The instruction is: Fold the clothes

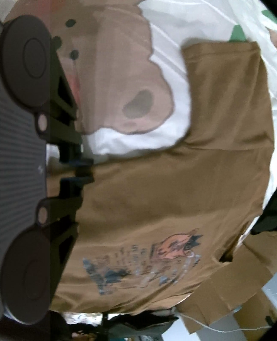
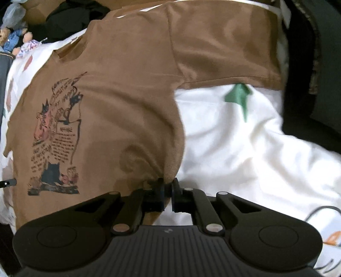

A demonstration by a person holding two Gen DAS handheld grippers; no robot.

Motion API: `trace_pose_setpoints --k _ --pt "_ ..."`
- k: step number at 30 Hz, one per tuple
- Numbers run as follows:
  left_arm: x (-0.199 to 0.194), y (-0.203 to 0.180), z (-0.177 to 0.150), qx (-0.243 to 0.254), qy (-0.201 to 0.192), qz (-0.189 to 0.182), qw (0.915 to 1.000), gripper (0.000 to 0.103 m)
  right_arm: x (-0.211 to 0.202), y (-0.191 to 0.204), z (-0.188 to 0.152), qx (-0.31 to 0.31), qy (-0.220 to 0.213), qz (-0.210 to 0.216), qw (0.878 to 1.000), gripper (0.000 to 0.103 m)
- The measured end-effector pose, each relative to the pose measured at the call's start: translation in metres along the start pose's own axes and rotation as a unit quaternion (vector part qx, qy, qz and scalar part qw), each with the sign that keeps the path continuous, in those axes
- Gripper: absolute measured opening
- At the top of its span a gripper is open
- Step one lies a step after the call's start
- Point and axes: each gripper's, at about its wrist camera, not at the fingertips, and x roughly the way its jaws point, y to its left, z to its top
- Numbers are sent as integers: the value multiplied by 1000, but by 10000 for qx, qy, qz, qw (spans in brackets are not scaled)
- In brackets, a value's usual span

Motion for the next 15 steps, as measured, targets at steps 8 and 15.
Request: trace_pose_setpoints --k 8,15 --pt "-23 14 -18 -289 -225 -21 9993 19 -13 -4 2 -181 -66 -251 9995 9" --pt "-41 -3 -58 -358 -42 -165 9992 46 -13 -1 2 -170 209 91 9996 31"
